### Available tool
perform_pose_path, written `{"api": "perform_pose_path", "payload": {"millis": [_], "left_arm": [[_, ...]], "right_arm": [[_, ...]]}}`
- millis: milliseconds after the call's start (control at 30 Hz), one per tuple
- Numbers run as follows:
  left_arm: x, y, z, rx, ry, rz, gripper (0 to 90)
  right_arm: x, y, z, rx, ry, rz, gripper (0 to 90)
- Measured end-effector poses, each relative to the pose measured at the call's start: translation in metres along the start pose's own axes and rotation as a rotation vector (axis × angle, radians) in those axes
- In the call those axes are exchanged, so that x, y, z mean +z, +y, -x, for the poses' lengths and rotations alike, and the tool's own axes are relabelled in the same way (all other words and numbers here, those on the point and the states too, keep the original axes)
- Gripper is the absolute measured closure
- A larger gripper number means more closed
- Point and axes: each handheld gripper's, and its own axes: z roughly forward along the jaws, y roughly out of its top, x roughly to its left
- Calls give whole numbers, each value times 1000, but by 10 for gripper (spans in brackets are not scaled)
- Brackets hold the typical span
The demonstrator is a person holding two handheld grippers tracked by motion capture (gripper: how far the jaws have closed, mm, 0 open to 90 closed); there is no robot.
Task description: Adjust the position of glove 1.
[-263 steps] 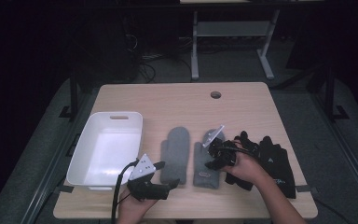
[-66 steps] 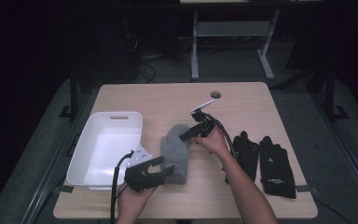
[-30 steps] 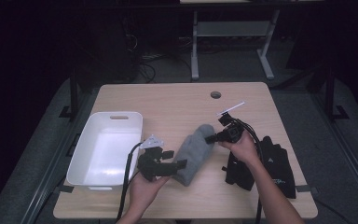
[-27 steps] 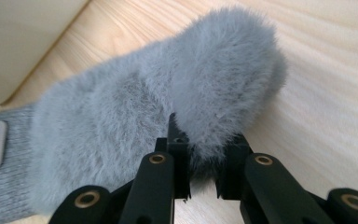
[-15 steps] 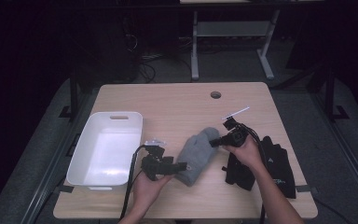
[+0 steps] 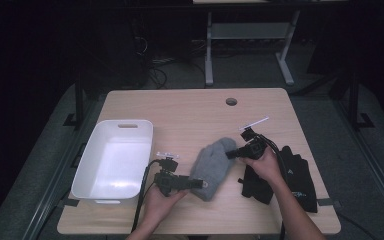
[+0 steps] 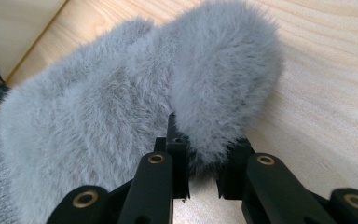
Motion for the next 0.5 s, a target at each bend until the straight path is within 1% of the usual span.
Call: {"api": "perform_pose_path", "payload": {"millis": [33,67,100,233,300,367,500], "left_arm": [[-1,0,-2,-11,-13,-6,347],[-2,0,-3,-12,-22,-5,388],[-2,0,-4,-7,-26,-1,427],[-4,0,-3,15,-38,6,506],[-5,-1,-2,16,-42,9,527],[-6,0,-2,16,-48,10,539],[-8,0,1,29,-57,19,548]], "right_arm": [[0,0,0,7,-1,0,776],[0,0,0,7,0,1,776],[1,0,0,8,1,4,776],[1,3,-2,1,-1,7,779],[1,3,-4,-3,-4,14,781],[-1,4,-5,5,1,16,782],[-7,6,-8,-6,-2,22,783]]}}
